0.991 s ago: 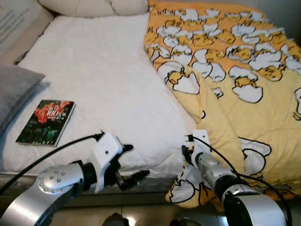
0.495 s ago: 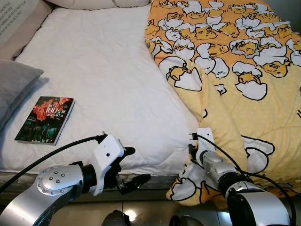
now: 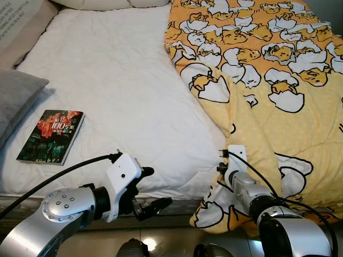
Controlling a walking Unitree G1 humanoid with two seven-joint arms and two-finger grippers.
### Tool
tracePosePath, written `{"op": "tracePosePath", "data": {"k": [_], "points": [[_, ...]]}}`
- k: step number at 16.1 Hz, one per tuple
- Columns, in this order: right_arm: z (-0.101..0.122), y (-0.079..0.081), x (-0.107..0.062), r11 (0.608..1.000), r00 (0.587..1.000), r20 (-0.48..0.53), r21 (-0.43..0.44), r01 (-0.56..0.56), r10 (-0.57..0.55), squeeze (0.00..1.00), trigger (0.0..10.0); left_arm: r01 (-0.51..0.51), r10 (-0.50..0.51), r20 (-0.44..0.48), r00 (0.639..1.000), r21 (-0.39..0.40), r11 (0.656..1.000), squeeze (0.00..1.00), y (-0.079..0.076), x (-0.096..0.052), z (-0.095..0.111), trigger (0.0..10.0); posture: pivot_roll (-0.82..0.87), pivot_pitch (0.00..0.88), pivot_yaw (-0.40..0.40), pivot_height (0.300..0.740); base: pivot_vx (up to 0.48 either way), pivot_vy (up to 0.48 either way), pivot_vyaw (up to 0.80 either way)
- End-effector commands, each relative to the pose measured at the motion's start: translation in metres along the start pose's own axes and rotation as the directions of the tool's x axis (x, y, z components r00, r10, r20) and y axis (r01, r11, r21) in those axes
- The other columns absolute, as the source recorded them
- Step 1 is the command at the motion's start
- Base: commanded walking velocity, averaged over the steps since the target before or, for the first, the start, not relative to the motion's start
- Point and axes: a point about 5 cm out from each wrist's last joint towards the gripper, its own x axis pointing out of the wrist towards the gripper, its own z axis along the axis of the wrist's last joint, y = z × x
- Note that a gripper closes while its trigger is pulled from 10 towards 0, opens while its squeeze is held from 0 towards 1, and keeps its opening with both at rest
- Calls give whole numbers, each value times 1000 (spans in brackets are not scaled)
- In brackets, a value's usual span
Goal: Clean up the room
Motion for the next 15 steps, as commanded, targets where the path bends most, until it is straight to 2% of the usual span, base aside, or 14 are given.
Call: {"op": "tracePosePath", "data": {"k": [1, 7, 10, 15], "points": [[-8, 0, 0, 1000, 999, -36, 30, 8, -7, 0, 0, 9, -9, 1, 1000, 12, 1000, 0, -2, 0, 2, 10000, 216, 135, 7, 740, 0, 0, 0], [-7, -3, 0, 999, 1000, -26, 49, 10, -9, 0, 0, -5, 5, 7, 1000, 14, 1000, 0, 1, 2, 2, 10000, 209, 116, 4, 740, 0, 0, 0], [0, -4, 0, 997, 1000, 12, 79, -12, 11, 0, 0, -38, 38, 21, 999, 9, 999, 0, 6, 4, 1, 10000, 188, 86, -7, 740, 0, 0, 0], [5, -1, -2, 972, 977, 105, 126, -196, 183, 0, 0, -80, 80, 58, 995, -5, 997, 0, 13, 11, 0, 10000, 130, 31, -21, 740, 0, 0, 0]]}}
